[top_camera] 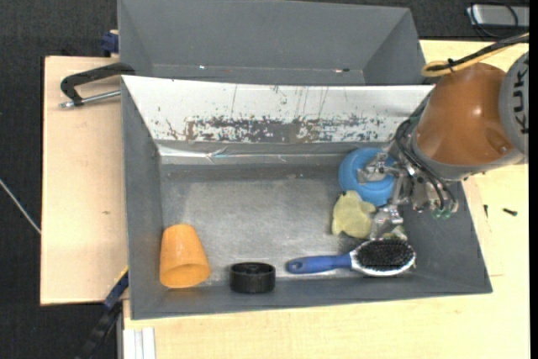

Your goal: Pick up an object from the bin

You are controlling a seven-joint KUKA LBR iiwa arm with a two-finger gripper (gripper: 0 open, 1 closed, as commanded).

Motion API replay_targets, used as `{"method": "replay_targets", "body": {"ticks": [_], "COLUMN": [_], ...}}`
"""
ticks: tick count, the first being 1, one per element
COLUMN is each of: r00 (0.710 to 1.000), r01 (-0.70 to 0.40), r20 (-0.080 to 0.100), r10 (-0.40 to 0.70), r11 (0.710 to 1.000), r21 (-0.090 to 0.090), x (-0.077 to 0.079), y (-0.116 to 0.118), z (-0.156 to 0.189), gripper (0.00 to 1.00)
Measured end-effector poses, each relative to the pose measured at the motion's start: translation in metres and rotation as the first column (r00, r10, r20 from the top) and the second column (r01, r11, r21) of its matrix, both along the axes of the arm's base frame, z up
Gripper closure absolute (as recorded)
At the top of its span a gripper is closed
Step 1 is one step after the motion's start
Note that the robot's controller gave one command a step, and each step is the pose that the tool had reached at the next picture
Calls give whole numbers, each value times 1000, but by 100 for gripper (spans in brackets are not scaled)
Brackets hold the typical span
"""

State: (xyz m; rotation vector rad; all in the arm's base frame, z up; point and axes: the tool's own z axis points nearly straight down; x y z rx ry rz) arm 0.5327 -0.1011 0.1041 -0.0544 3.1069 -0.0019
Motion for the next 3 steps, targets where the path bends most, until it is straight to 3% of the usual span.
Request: {"method": "replay_targets", "body": {"ticks": [3], "r00": [1000], "r01": [-28], "r20": [1], "r10": [28], "r11": [1000], "r21": [-2], "x": [0], "y": [0], "z": [-2], "gripper": [0]}}
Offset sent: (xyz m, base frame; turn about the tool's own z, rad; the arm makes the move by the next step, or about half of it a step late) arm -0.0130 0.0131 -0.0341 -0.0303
